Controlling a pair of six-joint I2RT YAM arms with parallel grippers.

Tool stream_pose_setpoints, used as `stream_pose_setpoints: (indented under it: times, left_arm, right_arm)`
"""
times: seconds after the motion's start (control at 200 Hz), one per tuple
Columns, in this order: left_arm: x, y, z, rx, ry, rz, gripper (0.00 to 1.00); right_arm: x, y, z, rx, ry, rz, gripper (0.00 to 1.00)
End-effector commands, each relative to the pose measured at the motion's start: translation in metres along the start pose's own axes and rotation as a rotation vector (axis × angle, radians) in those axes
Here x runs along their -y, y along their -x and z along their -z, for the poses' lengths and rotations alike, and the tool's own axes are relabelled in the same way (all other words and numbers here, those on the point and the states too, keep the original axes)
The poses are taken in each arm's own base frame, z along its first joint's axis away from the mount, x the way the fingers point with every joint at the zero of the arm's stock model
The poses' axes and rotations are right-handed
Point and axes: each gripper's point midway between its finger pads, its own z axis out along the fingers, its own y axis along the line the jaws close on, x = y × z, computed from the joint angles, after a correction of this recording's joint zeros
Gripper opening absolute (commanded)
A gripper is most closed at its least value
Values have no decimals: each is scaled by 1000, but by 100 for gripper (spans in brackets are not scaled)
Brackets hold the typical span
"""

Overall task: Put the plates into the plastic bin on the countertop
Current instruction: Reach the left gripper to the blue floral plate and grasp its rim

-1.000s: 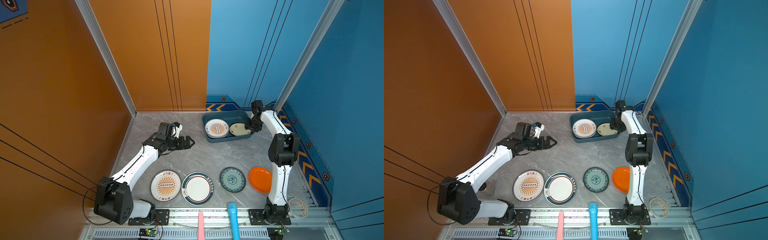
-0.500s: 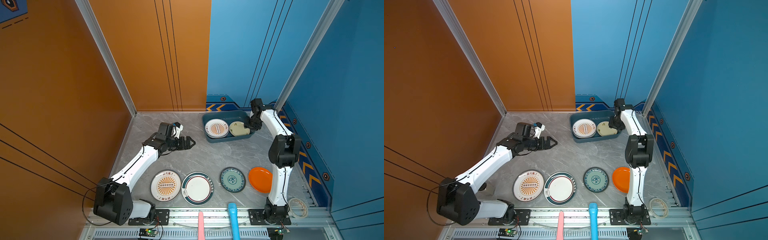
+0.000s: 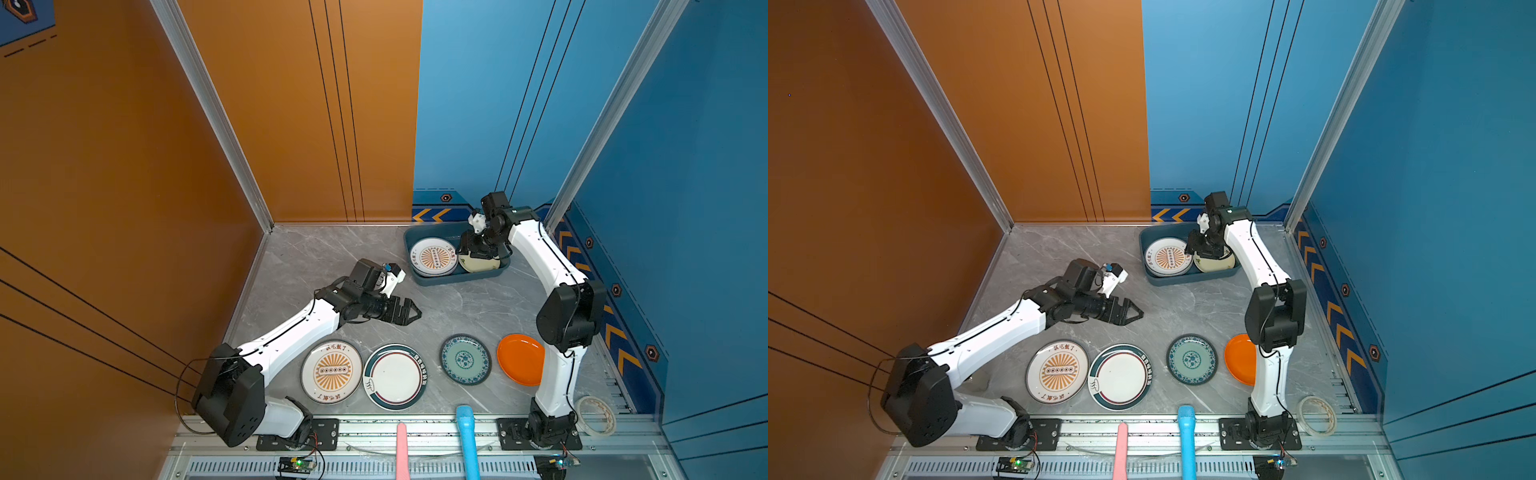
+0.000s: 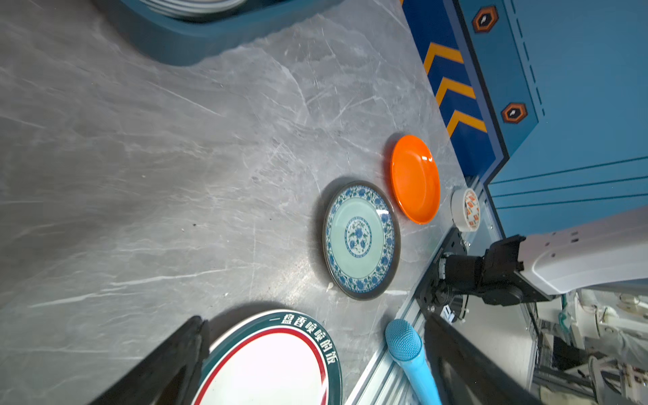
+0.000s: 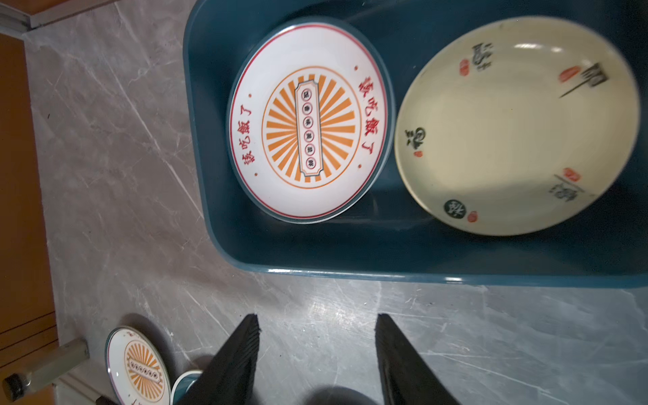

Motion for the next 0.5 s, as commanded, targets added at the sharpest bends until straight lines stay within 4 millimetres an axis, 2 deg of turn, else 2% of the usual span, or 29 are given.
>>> stream_pose_setpoints:
  times: [0.0, 0.235, 0.36, 0.49]
  left_arm:
    - [4, -12, -13, -46, -26, -49, 98]
    - [18, -23, -18, -57, -68, -93, 98]
    - [23, -19, -18, -46, -94, -98, 99]
    - [25, -20, -15, -50, -96, -115, 99]
  right_arm:
    - [-13, -4, 11, 9, 53, 37, 56]
    - [-14, -4, 18, 20, 62, 31, 56]
    - [-13, 1, 27, 31, 103, 9, 56]
    - [-6, -5, 28, 23, 93, 6, 56]
